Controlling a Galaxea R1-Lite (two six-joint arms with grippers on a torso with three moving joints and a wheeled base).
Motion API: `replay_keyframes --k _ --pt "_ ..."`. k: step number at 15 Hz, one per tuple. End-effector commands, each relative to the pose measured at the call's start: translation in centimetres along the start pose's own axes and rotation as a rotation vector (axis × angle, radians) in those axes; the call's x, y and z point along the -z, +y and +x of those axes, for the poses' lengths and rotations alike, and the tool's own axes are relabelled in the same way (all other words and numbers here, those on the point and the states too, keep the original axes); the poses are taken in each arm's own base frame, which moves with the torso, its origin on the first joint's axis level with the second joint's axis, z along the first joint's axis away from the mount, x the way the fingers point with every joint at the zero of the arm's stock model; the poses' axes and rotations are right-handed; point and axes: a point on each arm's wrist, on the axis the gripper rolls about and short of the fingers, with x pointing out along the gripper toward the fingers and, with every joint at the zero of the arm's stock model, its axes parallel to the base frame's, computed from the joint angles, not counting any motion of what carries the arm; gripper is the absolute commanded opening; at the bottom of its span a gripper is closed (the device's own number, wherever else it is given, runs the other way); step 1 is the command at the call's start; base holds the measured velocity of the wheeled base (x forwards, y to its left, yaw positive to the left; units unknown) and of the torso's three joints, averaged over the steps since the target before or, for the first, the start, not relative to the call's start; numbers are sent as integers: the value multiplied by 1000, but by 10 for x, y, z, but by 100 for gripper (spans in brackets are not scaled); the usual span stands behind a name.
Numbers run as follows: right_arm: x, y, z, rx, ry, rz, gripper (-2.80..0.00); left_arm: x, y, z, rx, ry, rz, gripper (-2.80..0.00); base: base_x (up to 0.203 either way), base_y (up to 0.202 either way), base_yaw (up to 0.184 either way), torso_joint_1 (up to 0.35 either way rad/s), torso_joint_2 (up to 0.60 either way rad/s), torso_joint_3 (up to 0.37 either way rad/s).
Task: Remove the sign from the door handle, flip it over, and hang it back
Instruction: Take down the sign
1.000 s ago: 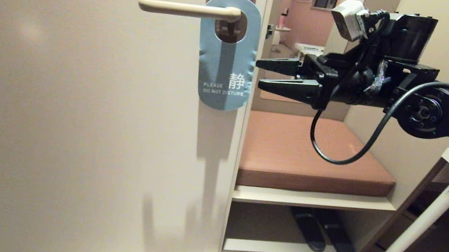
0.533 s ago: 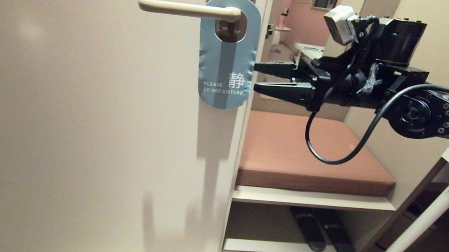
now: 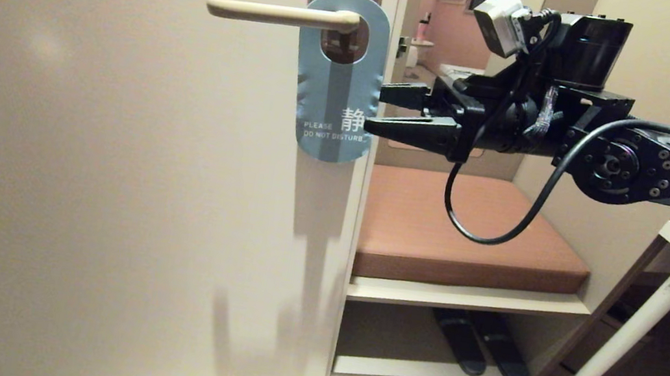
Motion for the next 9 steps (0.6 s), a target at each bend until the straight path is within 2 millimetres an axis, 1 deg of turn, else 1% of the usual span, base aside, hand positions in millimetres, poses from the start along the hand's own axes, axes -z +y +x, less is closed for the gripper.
replay_keyframes --k 1,4,9 --pt "-1 2 4 -19 -3 -5 0 0 0 0 0 0 -1 -280 0 0 0 0 0 0" --pt "4 -1 11 -30 -1 0 0 0 0 0 0 1 0 -280 0 0 0 0 0 0" --pt "13 -13 20 -37 1 7 0 0 0 0 -1 -1 0 -280 0 0 0 0 0 0"
